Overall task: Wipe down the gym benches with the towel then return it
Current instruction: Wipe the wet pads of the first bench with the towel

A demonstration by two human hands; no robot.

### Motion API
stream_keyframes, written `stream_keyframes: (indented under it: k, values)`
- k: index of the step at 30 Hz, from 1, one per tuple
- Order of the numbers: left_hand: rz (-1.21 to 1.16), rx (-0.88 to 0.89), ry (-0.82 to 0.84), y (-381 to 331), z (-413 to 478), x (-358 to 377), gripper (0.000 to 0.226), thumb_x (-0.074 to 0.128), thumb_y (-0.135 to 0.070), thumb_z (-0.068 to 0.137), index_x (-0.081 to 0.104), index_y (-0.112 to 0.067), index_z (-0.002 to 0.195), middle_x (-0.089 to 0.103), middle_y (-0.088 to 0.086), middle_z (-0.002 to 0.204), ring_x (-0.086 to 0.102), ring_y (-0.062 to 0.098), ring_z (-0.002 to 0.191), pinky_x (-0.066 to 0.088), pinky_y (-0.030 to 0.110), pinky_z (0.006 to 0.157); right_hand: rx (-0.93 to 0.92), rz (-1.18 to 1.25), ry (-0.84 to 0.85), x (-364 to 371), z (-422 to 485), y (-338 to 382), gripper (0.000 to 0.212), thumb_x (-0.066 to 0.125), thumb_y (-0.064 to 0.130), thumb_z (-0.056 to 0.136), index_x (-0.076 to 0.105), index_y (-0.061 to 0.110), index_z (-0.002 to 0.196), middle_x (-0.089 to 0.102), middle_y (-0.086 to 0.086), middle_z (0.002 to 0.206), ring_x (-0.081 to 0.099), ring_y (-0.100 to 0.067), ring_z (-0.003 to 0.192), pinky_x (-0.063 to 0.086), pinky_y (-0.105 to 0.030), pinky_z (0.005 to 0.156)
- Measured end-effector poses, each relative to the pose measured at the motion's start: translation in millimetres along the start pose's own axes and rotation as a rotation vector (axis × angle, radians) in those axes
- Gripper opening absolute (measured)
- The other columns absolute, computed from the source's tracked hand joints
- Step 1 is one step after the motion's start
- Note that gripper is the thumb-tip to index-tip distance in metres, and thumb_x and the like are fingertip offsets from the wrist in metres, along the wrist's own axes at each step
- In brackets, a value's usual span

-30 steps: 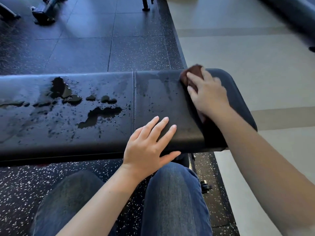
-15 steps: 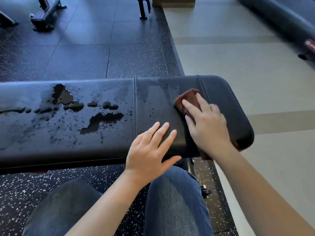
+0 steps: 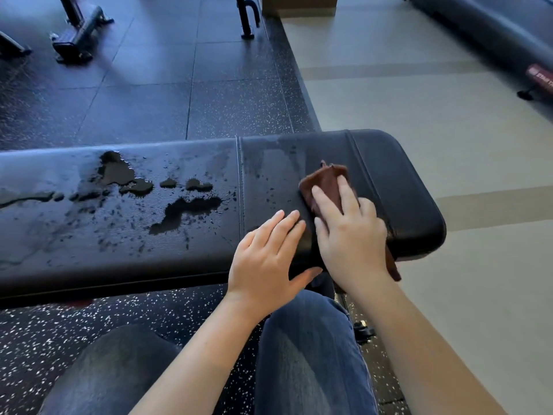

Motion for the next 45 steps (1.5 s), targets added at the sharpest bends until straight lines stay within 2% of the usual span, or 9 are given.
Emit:
stream_keyframes:
  k: [4,9,13,19,24,28,32,37,45]
  values:
    - [-0.069,0.041,0.077,5.7,-3.5,-4.6,0.061,0.076,-0.042,0.068,0.064,-0.005,0.116,0.058,0.011,0.127,0.055,0.028,0.118,0.046,0.039,0.090,0.015,-0.031,0.095,13.7,36.4,-3.4,0.043,0.042,0.034,0.094,0.038,0.032,0.137,0.025,-0.009,0.151,0.038,-0.039,0.117,0.037,-0.048,0.091]
    - [0.038,0.048,0.158,45.7,-9.8,-17.8,0.069,0.069,-0.056,0.070,0.064,-0.006,0.117,0.058,0.017,0.124,0.055,0.034,0.115,0.046,0.049,0.090,0.079,-0.015,0.265,41.0,118.2,5.8,0.043,0.035,0.033,0.097,0.031,0.035,0.140,0.014,-0.004,0.155,0.027,-0.037,0.128,0.028,-0.045,0.102]
    - [0.022,0.100,0.196,54.7,-12.5,-19.1,0.069,0.050,-0.060,0.077,0.062,-0.008,0.120,0.057,0.015,0.127,0.053,0.031,0.118,0.043,0.045,0.094,0.066,-0.067,0.175,31.1,77.4,14.7,0.043,0.038,0.034,0.095,0.033,0.033,0.138,0.019,-0.007,0.154,0.033,-0.038,0.122,0.033,-0.046,0.097]
    - [-0.039,0.073,0.171,57.4,-13.1,-19.9,0.069,0.049,-0.061,0.076,0.062,-0.009,0.121,0.056,0.013,0.127,0.051,0.029,0.120,0.040,0.042,0.096,0.035,-0.027,-0.062,3.1,-13.6,34.3,0.040,0.060,0.025,0.086,0.056,0.023,0.125,0.050,-0.016,0.135,0.054,-0.041,0.095,0.047,-0.046,0.071]
    - [-0.052,0.072,0.163,57.4,-13.3,-20.6,0.068,0.053,-0.061,0.076,0.062,-0.010,0.120,0.057,0.012,0.127,0.051,0.029,0.120,0.040,0.041,0.096,0.054,0.012,0.137,34.7,90.9,21.4,0.039,0.041,0.031,0.095,0.042,0.033,0.133,0.024,-0.005,0.152,0.034,-0.038,0.121,0.032,-0.047,0.097]
    - [-0.064,0.050,0.165,58.7,-12.8,-21.9,0.068,0.060,-0.059,0.072,0.063,-0.011,0.119,0.057,0.011,0.127,0.052,0.028,0.120,0.040,0.041,0.096,0.146,-0.066,0.246,53.3,145.6,17.2,0.039,0.034,0.030,0.097,0.036,0.032,0.137,0.017,-0.006,0.154,0.025,-0.038,0.130,0.027,-0.046,0.103]
    - [-0.071,0.046,0.184,58.1,-13.5,-21.5,0.068,0.060,-0.059,0.073,0.062,-0.010,0.121,0.056,0.012,0.128,0.050,0.028,0.121,0.040,0.041,0.096,0.065,-0.079,0.146,36.0,87.1,27.8,0.044,0.040,0.033,0.095,0.036,0.031,0.138,0.021,-0.009,0.153,0.033,-0.040,0.122,0.033,-0.048,0.096]
    - [-0.066,0.039,0.186,58.2,-14.0,-20.9,0.069,0.063,-0.057,0.073,0.060,-0.010,0.122,0.055,0.013,0.129,0.050,0.029,0.122,0.038,0.042,0.098,-0.012,-0.020,-0.041,0.8,-17.9,45.7,0.043,0.062,0.024,0.084,0.056,0.022,0.126,0.050,-0.018,0.134,0.053,-0.042,0.094,0.047,-0.047,0.067]
    - [0.002,0.086,0.144,52.1,-14.5,-20.4,0.066,0.058,-0.056,0.076,0.063,-0.007,0.119,0.058,0.017,0.125,0.054,0.031,0.118,0.044,0.041,0.094,0.067,0.007,0.215,46.4,129.4,30.3,0.039,0.038,0.031,0.096,0.040,0.032,0.135,0.021,-0.005,0.153,0.028,-0.039,0.127,0.031,-0.050,0.100]
Point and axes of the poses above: each hand's wrist, its own z-axis towards the middle knuckle, its own x-axis out of the palm, y = z × x, the point moved 7 cm from there along z, towards the middle knuckle
